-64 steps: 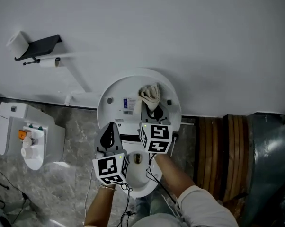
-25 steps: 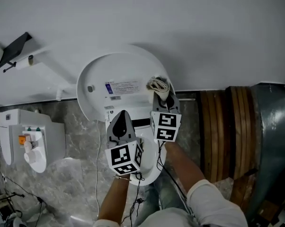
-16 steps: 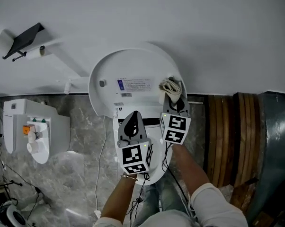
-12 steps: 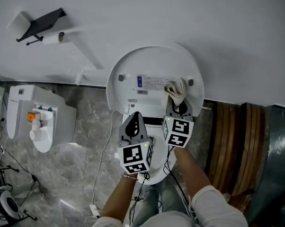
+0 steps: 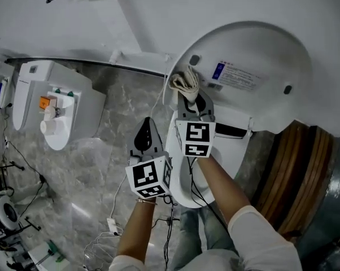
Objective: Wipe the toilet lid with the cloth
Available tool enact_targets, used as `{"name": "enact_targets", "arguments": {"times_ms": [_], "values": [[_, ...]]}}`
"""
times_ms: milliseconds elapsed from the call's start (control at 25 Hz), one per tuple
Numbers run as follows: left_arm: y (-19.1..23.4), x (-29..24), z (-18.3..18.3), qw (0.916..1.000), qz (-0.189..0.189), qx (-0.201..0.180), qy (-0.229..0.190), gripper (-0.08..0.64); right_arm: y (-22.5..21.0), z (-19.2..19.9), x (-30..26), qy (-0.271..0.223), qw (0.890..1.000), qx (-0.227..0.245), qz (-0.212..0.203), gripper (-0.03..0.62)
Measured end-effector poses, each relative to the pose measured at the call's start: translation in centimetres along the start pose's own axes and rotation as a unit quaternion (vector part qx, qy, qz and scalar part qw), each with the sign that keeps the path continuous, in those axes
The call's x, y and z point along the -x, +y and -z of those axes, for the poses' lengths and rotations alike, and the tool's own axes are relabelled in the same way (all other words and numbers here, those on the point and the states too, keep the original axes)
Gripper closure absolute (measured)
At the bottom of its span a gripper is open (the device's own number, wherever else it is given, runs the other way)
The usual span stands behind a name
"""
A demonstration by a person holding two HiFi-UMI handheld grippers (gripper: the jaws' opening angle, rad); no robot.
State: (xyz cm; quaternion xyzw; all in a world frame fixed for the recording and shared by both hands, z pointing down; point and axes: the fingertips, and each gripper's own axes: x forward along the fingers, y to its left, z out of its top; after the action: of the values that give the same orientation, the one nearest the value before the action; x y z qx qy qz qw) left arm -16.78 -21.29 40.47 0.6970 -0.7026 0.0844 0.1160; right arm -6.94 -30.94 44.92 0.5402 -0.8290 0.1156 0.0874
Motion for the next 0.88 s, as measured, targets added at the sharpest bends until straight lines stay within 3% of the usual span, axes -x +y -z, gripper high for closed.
{"name": "enact_targets", "arguments": {"times_ms": [280,440,640,880], "values": [[-1.4,-1.3,0.6,0.9995,0.021,0.02,-0.008,0.566,0.0,1.0,-1.8,-0.001,1.0,-0.005,-0.009,0.495],[-5.1,-1.9,0.6,0.9986,0.049,0.019,-0.005,0.566,-2.9,1.0,0.0,0.008,1.0,0.004,0.009,0.494],[-10.6,-2.3,0.9,0.9956,0.093,0.009,0.004,0.566,-10.4,2.5,4.3,0.017,0.997,0.007,0.073,0.494],[-18.5,-3.0,1.8,0.9869,0.161,-0.005,0.007,0.566,-19.9,4.8,10.6,0.026,0.983,-0.022,0.183,0.494]]}}
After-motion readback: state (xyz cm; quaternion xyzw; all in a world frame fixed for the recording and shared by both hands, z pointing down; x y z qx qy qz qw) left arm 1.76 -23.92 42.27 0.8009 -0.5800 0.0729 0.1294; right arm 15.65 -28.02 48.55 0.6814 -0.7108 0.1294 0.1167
